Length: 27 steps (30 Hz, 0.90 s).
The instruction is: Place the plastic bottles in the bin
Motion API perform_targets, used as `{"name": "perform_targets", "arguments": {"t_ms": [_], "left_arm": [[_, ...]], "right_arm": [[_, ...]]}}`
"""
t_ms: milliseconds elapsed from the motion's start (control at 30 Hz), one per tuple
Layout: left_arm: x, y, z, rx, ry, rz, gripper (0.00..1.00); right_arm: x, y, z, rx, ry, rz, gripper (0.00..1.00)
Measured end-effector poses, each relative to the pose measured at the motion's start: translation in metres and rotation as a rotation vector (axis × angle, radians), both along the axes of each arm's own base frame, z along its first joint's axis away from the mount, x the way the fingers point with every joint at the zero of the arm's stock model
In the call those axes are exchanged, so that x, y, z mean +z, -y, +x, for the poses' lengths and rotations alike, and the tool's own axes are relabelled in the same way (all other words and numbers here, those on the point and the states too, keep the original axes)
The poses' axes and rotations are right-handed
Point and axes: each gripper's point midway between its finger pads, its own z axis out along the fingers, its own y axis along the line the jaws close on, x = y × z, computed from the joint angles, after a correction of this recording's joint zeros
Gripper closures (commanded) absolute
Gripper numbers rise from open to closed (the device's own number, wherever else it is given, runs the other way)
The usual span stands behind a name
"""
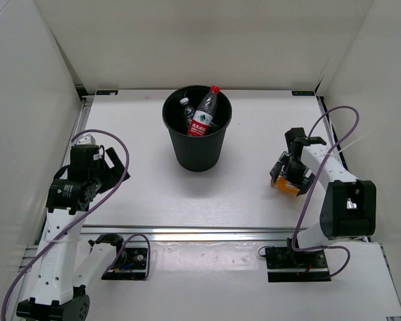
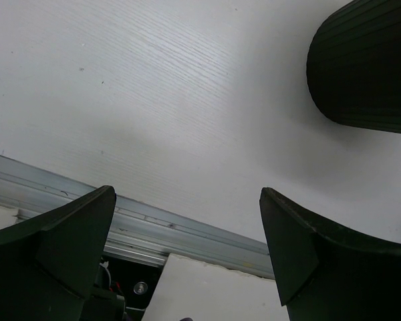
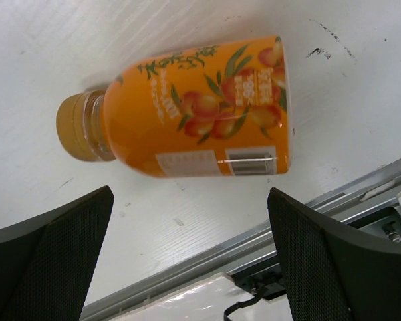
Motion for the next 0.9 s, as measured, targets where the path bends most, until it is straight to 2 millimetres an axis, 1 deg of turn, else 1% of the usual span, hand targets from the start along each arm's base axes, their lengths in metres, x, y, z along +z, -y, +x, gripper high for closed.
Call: {"name": "perform_targets", "arguments": {"t_ms": [100, 233, 433, 533, 600, 667, 900], "left_arm": [[0.000, 0.001, 0.000, -0.002, 0.000, -0.002, 0.00], [-0.001, 0.001, 0.001, -0.002, -0.008, -0.002, 0.00], [-0.004, 0.001, 0.003, -0.003, -0.023, 0.000, 0.00], [-0.005, 0.002, 0.003, -0.005, -0.026, -0.003, 0.00], [-0.005, 0.002, 0.003, -0.007, -0.027, -0.005, 0.00], [-0.005, 0.002, 0.003, -0.008, -0.026, -0.006, 0.00], [-0.005, 0.003, 0.003, -0.010, -0.027, -0.009, 0.00]], "right_arm": [[0.006, 0.000, 0.005, -0.030, 0.027, 0.029, 0.00], [0.018, -0.001, 0.017, -0.043, 0.065, 0.051, 0.00], [0.052, 0.001, 0.046, 0.003, 0.168, 0.013, 0.00], [0.065, 0.002, 0.056, 0.026, 0.202, 0.001, 0.00], [0.067, 0.003, 0.059, 0.020, 0.199, 0.003, 0.00], [0.063, 0.003, 0.058, 0.000, 0.176, 0.014, 0.00], [0.050, 0.006, 0.053, -0.163, 0.116, 0.075, 0.00]]}}
